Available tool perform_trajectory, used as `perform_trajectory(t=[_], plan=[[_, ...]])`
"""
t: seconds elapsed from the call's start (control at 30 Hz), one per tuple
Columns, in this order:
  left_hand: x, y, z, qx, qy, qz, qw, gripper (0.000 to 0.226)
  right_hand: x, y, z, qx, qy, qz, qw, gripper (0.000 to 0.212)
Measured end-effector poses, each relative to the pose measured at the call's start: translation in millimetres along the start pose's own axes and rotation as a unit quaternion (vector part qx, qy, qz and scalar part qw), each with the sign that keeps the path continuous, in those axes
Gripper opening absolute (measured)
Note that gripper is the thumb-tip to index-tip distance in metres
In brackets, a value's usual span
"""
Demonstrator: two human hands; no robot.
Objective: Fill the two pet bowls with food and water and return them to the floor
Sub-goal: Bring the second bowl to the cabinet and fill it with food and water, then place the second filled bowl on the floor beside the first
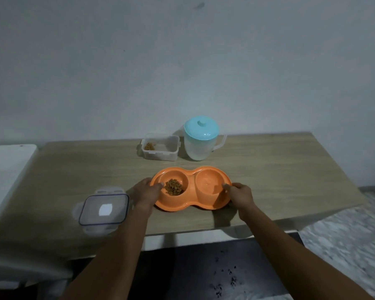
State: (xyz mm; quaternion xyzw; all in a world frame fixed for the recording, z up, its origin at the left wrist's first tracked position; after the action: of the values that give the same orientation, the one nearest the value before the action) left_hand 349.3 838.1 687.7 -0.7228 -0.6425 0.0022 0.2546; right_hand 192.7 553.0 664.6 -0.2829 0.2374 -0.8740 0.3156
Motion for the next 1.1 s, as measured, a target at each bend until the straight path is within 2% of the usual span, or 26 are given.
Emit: perform_trajectory(t=[0.17, 0.5, 0.57, 0.73, 0.97, 1.1], plan=[[-17.0, -26.4, -10.7, -0.025, -0.01, 0.013, 1.0, 0.02, 37.9, -10.4, -9.4, 0.004, 0.058, -0.012, 0.998, 0.053], [-106.5, -116.0, -52.6, -0.07, -0.037, 0.009, 0.997, 0.048, 171.5, -28.1, -22.8, 0.031, 0.146, -0.052, 0.988, 0.042], [-138.6, -144.5, -65.2, -0.083, -0.045, 0.022, 0.995, 0.05, 214.6, -26.3, -32.7, 0.038, 0.163, -0.07, 0.983, 0.037], [-217.9, -210.0, -79.8, -0.095, -0.058, 0.036, 0.993, 0.039, 320.4, -18.5, -59.9, 0.045, 0.184, -0.091, 0.978, 0.039], [-349.7, -301.5, -96.0, -0.098, -0.077, 0.071, 0.99, 0.053, 479.4, 3.1, -103.5, 0.042, 0.194, -0.119, 0.973, 0.039], [-420.1, -345.4, -104.9, -0.098, -0.076, 0.1, 0.987, 0.045, 559.9, 14.2, -123.5, 0.036, 0.198, -0.146, 0.969, 0.034]])
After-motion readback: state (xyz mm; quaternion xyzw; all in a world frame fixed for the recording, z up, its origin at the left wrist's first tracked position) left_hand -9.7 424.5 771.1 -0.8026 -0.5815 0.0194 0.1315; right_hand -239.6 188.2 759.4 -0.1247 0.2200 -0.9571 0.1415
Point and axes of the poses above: each hand's wrist, its own y-axis towards the middle knuckle, its own x-axis out of the back of the hand, z = x × y, the point moved 7 cm from there along y, towards the middle knuckle, and after that the axes turned 7 degrees about -x, right-handed, at the moved point
